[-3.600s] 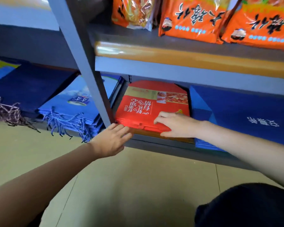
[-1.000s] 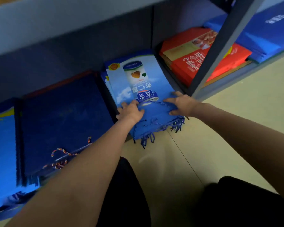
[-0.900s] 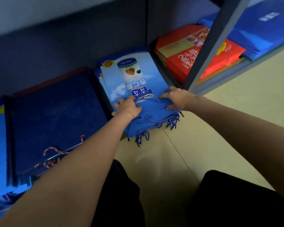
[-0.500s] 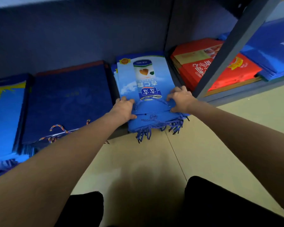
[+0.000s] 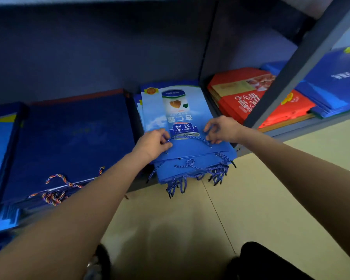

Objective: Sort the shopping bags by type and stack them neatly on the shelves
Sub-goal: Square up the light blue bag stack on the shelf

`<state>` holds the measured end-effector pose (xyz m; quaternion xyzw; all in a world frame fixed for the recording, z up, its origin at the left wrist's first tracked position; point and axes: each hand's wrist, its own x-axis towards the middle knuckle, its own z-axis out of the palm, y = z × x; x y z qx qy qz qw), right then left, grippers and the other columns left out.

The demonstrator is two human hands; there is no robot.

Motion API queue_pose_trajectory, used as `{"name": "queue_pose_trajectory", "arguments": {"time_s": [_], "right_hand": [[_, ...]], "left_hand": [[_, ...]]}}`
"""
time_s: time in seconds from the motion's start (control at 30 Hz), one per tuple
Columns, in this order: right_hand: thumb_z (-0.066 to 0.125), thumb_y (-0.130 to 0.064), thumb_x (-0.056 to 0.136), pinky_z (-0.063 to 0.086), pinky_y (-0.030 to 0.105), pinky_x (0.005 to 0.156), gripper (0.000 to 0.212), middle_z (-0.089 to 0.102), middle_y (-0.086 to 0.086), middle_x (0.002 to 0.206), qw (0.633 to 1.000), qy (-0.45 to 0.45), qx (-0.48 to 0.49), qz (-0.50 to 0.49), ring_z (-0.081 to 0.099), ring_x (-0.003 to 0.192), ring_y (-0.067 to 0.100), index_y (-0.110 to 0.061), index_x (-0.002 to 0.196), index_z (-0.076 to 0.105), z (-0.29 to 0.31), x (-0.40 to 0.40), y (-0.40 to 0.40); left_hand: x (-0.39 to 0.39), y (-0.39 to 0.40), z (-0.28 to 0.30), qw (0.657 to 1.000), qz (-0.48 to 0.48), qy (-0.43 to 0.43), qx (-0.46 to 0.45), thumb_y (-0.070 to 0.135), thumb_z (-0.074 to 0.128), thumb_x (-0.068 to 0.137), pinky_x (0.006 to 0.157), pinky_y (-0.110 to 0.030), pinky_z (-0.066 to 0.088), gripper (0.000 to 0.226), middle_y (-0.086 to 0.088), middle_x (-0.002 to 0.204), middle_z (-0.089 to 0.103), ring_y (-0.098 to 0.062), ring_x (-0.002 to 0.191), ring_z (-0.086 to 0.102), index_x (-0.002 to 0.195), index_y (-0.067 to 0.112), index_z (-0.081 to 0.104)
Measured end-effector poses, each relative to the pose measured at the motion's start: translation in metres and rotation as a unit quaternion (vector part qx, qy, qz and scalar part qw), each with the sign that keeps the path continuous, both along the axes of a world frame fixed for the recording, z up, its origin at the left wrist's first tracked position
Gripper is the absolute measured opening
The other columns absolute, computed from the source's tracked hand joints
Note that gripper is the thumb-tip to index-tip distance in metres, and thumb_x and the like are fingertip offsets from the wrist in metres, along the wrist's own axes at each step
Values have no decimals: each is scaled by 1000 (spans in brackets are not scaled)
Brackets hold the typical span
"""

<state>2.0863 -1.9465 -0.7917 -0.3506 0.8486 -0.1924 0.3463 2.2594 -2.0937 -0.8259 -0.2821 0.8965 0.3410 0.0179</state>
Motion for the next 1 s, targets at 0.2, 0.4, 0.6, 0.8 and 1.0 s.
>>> {"name": "queue_pose_trajectory", "arguments": {"time_s": [0.2, 0.4, 0.6, 0.8, 1.0], "right_hand": [[77, -20, 74, 45, 29, 83, 22, 61, 2, 88, 993, -45, -105, -18, 56, 86, 15, -16, 92, 65, -28, 17, 5], [74, -15, 79, 40, 11, 68, 30, 63, 12, 100, 984, 103, -146, -21, 53, 83, 15, -6, 106, 63, -36, 21, 18], [74, -20, 79, 44, 34, 85, 36, 54, 14, 112, 971, 232, -35, -45, 57, 97, 30, -6, 109, 61, -32, 45, 51], [57, 5, 80, 48, 41, 85, 36, 51, 15, 113, 967, 233, -72, -77, 59, 93, 35, -5, 115, 57, -38, 59, 50], [59, 3, 78, 49, 30, 77, 34, 60, 4, 87, 969, 211, -96, -88, 57, 83, 25, -8, 110, 58, -38, 56, 41]], "left_hand": [[3, -12, -21, 994, -61, 60, 61, 26, 71, 81, 85, -24, 41, 57, 0, 108, 51, -16, 95, 53, 131, 20, 45], [-4, -10, -12, 993, -88, 42, 66, 31, 73, 78, 85, -15, 32, 71, 0, 111, 48, -11, 103, 46, 138, 22, 37], [0, 14, -4, 985, -145, -55, -78, 41, 75, 75, 103, -37, 35, 88, -9, 135, 46, -31, 127, 38, 145, 31, 22], [4, 6, -5, 987, -146, -54, -39, 35, 76, 75, 103, -34, 35, 101, -8, 137, 47, -25, 129, 39, 148, 31, 7], [7, 2, -15, 995, -96, -9, 13, 37, 77, 73, 103, -29, 31, 100, 1, 140, 48, -20, 132, 38, 148, 29, 11]]}}
